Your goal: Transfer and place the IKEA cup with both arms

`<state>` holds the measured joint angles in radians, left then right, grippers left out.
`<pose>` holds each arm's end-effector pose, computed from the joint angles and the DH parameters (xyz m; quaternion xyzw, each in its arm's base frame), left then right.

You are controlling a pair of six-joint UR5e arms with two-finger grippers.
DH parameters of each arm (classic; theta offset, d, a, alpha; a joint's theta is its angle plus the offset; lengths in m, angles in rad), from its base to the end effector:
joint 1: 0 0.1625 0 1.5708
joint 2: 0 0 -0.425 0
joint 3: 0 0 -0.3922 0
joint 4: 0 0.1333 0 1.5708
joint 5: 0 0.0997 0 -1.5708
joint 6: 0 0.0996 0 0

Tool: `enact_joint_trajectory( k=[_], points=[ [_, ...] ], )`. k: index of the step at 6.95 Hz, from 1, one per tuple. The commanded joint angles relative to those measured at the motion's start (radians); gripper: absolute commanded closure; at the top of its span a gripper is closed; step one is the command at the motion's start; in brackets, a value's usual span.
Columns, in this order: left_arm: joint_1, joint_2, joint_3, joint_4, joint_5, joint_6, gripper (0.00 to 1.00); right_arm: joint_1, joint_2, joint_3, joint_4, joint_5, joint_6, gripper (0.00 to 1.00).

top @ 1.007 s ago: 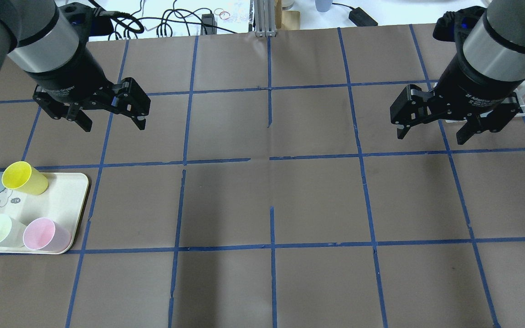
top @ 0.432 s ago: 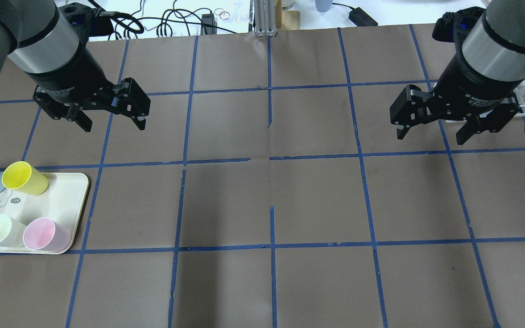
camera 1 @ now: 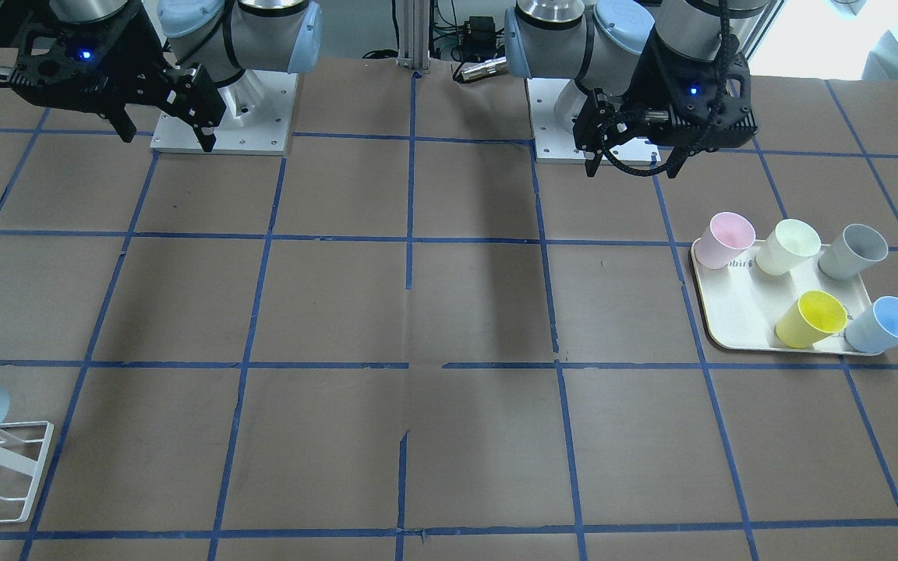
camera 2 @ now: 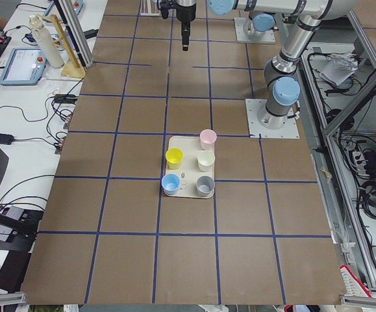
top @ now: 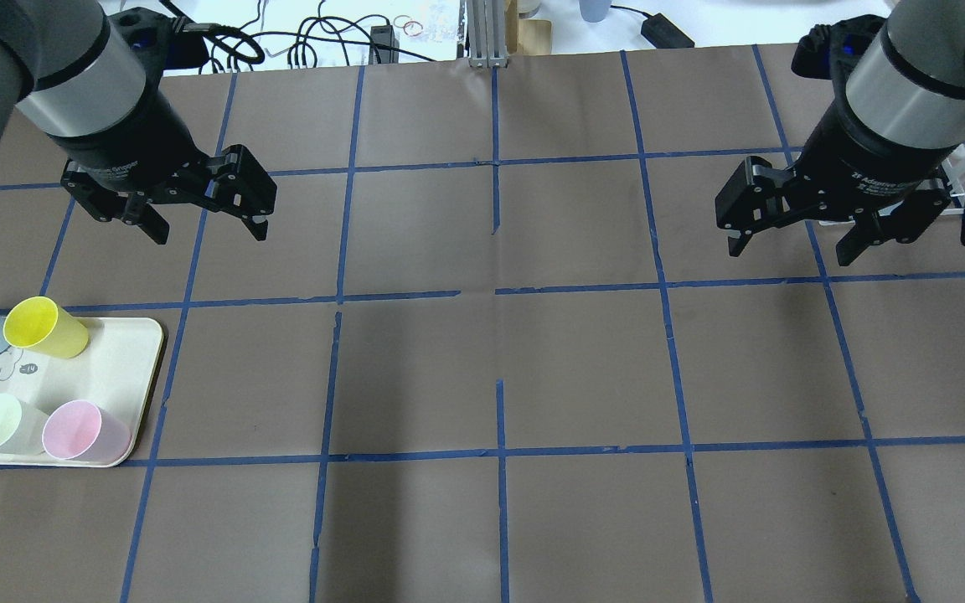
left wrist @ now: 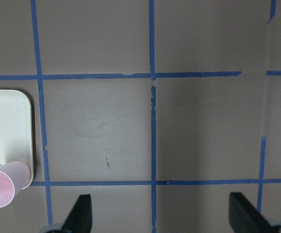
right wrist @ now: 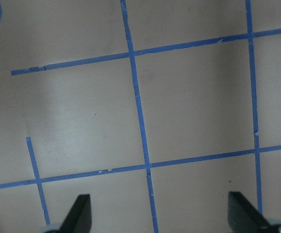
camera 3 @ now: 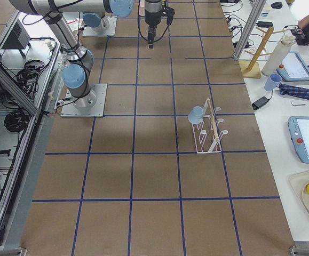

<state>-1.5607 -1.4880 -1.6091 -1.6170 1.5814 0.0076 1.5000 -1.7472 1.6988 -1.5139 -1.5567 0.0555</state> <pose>-0.1276 -0.4575 0.5037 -0.0012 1.0000 0.0009 0.0053 0.1049 -0.4245 0.4994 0.0631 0.9980 0.0042 0.0071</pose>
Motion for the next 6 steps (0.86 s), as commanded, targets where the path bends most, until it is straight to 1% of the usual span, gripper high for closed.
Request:
enact_joint_trajectory(
  k=[1,2,3,5,6],
  points=[
    [0.001,0.000,-0.002,0.000,0.000,0.000,0.00,-0.038,0.002,-0.001,-0.038,-0.008,-0.103,0.00],
    [0.001,0.000,-0.002,0.000,0.000,0.000,0.00,-0.090,0.003,-0.001,-0.041,-0.008,-0.211,0.00],
    [0.002,0.003,-0.003,0.000,0.000,0.003,0.00,-0.163,0.017,-0.001,-0.055,0.001,-0.267,0.00],
    [0.002,-0.001,-0.002,0.002,0.000,0.003,0.00,-0.281,0.085,-0.004,-0.132,0.004,-0.456,0.00],
    [0.002,0.002,-0.003,0.002,0.000,0.003,0.00,-0.320,0.115,-0.008,-0.206,0.003,-0.577,0.00]
  ],
)
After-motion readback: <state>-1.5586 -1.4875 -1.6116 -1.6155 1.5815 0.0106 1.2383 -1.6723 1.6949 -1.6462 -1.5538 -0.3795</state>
